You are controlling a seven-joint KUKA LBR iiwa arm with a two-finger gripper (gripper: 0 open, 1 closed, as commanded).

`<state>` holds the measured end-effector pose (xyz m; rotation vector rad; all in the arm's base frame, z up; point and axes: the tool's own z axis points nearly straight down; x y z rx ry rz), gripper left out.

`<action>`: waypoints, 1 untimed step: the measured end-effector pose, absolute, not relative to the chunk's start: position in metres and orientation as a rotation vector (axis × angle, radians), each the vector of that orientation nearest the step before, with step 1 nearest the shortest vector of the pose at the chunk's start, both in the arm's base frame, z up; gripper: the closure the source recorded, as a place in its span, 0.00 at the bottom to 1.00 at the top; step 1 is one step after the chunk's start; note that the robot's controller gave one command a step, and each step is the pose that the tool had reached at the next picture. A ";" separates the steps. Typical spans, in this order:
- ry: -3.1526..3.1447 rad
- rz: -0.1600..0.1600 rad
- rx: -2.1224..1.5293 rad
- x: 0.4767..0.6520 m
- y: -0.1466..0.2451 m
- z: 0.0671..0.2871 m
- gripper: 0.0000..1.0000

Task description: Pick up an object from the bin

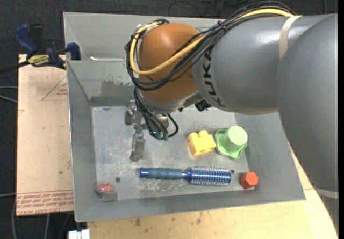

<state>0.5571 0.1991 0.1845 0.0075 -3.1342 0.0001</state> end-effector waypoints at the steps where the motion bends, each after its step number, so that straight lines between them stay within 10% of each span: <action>1: -3.125 0.003 0.241 0.534 0.120 0.086 0.00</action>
Offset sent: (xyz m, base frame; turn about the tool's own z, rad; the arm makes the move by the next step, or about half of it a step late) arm -0.0218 -0.0758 -0.0941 -0.1536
